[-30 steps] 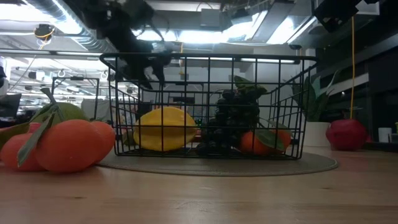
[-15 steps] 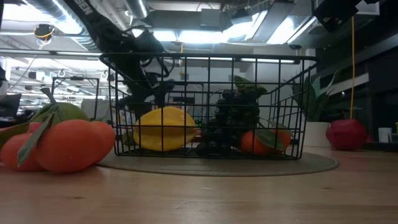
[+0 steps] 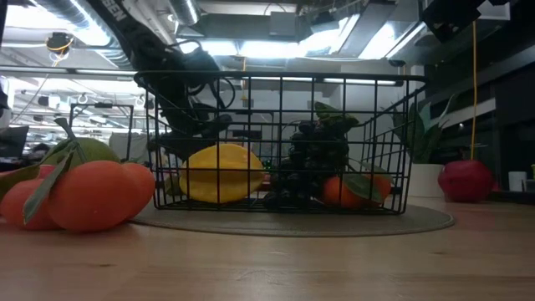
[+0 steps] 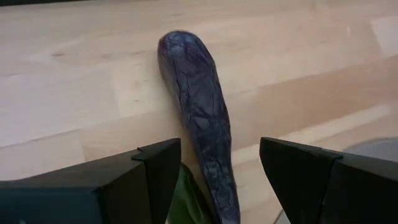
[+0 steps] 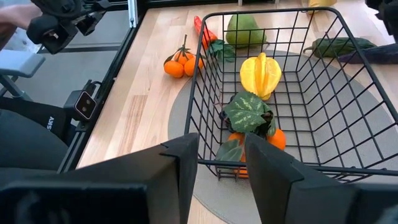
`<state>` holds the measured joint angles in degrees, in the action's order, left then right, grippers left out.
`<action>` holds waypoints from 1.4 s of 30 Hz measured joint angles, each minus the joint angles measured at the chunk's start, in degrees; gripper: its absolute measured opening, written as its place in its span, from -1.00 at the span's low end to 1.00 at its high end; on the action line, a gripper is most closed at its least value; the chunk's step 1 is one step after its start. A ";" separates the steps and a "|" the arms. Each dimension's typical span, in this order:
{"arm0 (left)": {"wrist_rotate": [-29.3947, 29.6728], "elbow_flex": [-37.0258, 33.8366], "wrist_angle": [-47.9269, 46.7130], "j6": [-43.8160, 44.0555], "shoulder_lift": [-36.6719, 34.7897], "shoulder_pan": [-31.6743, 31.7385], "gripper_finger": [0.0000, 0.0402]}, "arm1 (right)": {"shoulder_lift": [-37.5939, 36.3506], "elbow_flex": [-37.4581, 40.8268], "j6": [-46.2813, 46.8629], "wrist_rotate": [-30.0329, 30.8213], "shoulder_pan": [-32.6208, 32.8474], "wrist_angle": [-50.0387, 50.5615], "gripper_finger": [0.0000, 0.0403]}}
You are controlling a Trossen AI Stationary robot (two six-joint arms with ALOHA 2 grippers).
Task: Build produce basket
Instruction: Put the purple eggplant into the black wire basket
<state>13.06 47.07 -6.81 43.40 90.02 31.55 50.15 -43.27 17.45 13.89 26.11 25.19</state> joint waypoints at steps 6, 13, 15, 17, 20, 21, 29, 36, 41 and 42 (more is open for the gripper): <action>2.39 0.00 -0.15 -0.31 0.00 -1.69 0.03 | 0.00 0.00 0.20 -0.02 0.00 -0.01 -0.38; 2.52 0.01 -0.39 0.13 0.00 -1.04 0.03 | 0.00 0.00 0.28 -0.02 0.00 -0.02 -0.38; 2.61 0.00 -0.57 0.98 0.00 -1.07 0.03 | 0.00 0.00 0.76 -0.01 0.02 -0.02 -0.38; 2.55 0.00 -0.56 1.03 0.00 -1.14 0.03 | 0.00 0.00 1.87 -0.02 0.00 -0.02 -0.38; 2.52 0.02 0.10 1.05 1.07 -1.24 0.03 | 0.00 0.00 1.88 -0.02 0.01 -0.02 -0.38; 2.41 0.02 0.04 1.05 1.70 -1.29 0.03 | 0.00 0.00 1.87 -0.02 0.01 -0.02 -0.38; 3.27 0.06 3.34 1.43 8.89 -2.29 0.03 | 0.02 0.00 1.86 -0.02 0.01 -0.02 -0.38; 3.66 0.07 6.91 0.48 10.10 -2.43 0.03 | 0.02 0.00 1.89 -0.02 0.00 -0.02 -0.38; 3.96 0.07 6.44 -1.93 10.12 -2.43 -0.12 | 0.02 0.00 1.89 -0.02 0.00 0.02 -0.38; 4.03 0.07 6.00 -1.99 10.12 -2.43 -0.19 | 0.02 0.00 1.97 -0.02 0.02 0.02 -0.38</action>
<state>17.09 47.13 -0.81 41.41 100.14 29.12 50.17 -43.27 19.42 13.87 26.13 25.21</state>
